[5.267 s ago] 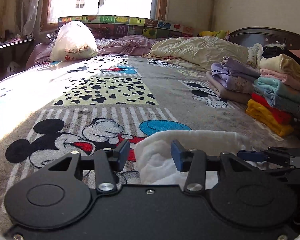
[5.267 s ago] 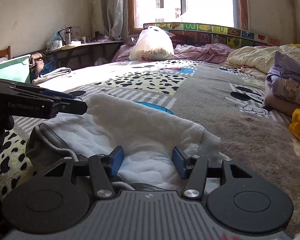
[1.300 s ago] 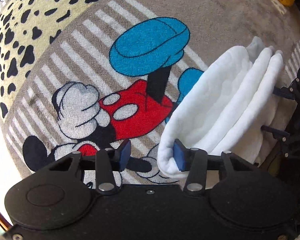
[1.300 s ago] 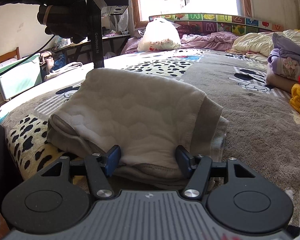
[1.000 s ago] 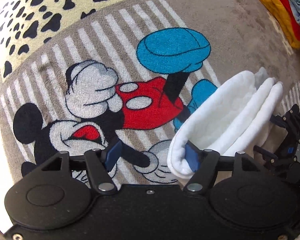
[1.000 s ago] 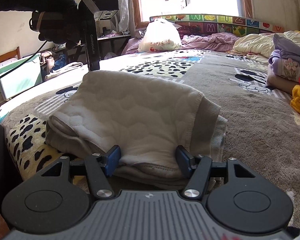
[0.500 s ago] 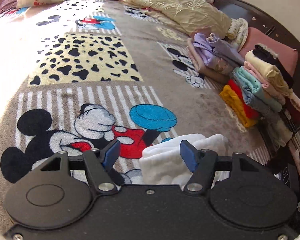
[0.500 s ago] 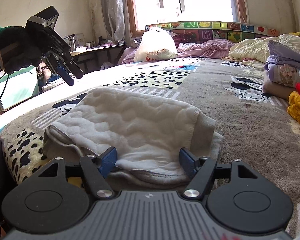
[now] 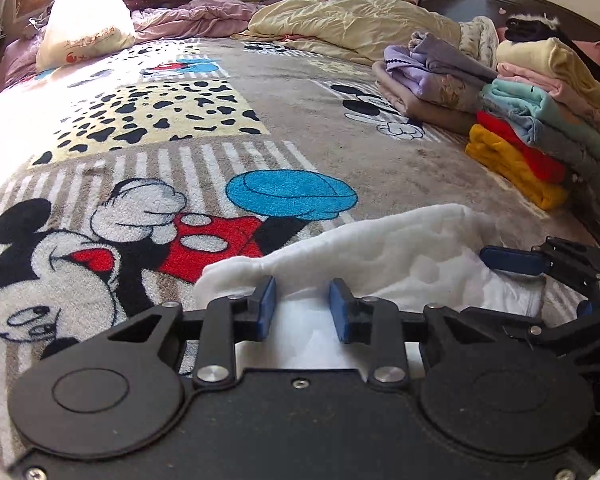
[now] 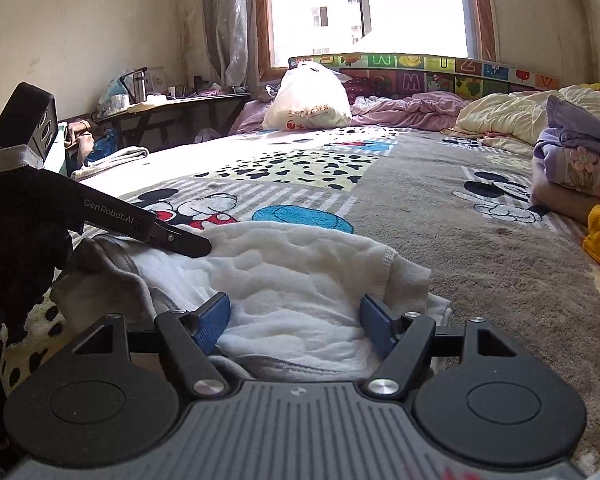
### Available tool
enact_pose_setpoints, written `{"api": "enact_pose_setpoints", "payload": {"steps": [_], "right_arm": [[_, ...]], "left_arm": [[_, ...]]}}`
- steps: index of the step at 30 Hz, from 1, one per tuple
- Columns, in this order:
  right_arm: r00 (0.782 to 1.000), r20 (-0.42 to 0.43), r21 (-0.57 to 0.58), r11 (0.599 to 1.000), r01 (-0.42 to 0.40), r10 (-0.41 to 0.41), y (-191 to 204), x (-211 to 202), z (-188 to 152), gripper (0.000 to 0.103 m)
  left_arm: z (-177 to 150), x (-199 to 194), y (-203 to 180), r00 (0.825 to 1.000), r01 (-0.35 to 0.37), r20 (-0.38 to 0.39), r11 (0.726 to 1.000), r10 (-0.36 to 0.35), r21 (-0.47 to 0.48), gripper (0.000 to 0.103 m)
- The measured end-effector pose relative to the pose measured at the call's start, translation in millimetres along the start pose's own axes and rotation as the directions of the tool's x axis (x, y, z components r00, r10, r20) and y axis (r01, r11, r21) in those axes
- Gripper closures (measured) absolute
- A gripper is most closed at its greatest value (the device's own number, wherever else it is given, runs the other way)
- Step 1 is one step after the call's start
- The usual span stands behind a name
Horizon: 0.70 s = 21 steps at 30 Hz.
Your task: Fold clothes
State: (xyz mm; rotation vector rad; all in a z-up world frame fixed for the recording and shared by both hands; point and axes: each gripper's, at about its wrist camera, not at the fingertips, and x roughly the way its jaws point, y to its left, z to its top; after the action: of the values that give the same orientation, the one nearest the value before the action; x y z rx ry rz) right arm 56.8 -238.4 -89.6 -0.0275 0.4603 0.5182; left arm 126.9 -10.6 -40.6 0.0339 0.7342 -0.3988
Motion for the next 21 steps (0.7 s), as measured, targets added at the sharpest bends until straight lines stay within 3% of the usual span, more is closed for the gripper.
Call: {"api": "enact_pose_setpoints", "payload": {"steps": [2,5,8,9,11,13,16,17,19,20,21], "right_arm": [[1.0,0.014,-0.007,1.0,-0.007,0.007,0,-6,4,0.033],[0.995,0.096,-0.04,0.999,-0.019,0.023,1,-16,16,0.034],[0.988,0.138,-0.037,0.997,-0.065,0.069,-3,-13,26,0.034],[0.993,0.096,-0.03,0.997,-0.07,0.072,-5,-4,27,0.034],[0.996,-0.07,0.008,0.998,-0.062,0.062,-14,22,20,0.033],[0.992,-0.072,0.063,0.993,-0.097,0.102,-25,28,12,0.033],[0.993,-0.083,0.016,0.997,-0.078,0.08,-17,27,13,0.033],[0.994,-0.071,0.023,0.997,-0.079,0.081,-17,25,11,0.033],[0.996,-0.037,0.032,0.997,-0.076,0.078,-18,14,11,0.033],[0.998,-0.026,0.035,0.998,-0.058,0.059,-18,7,12,0.033],[1.0,-0.017,0.042,0.999,-0.023,0.024,-19,-1,13,0.031]], "left_arm": [[5,-18,-3,0.996,0.004,0.087,1.0,-0.005,0.015,0.072],[-1,-25,-9,0.988,0.027,0.152,0.999,-0.034,0.047,0.067],[-28,-9,-19,0.996,0.007,0.083,0.994,-0.016,0.106,0.062],[-41,-2,-24,0.997,-0.029,0.08,0.988,0.018,0.15,0.061],[-54,3,-32,0.991,-0.076,0.121,0.981,0.054,0.18,0.061],[-53,3,-36,0.989,-0.096,0.128,0.978,0.073,0.185,0.061],[-57,-12,-38,0.984,-0.104,0.16,0.974,0.073,0.199,0.06],[-58,-22,-35,0.984,-0.092,0.168,0.983,0.065,0.162,0.06],[-64,-45,-19,0.976,-0.032,0.213,0.999,0.036,-0.025,0.049],[-70,-55,-9,0.97,0.005,0.242,0.99,0.029,-0.139,0.046],[-78,-61,5,0.965,0.047,0.261,0.963,0.025,-0.266,0.043]]}}
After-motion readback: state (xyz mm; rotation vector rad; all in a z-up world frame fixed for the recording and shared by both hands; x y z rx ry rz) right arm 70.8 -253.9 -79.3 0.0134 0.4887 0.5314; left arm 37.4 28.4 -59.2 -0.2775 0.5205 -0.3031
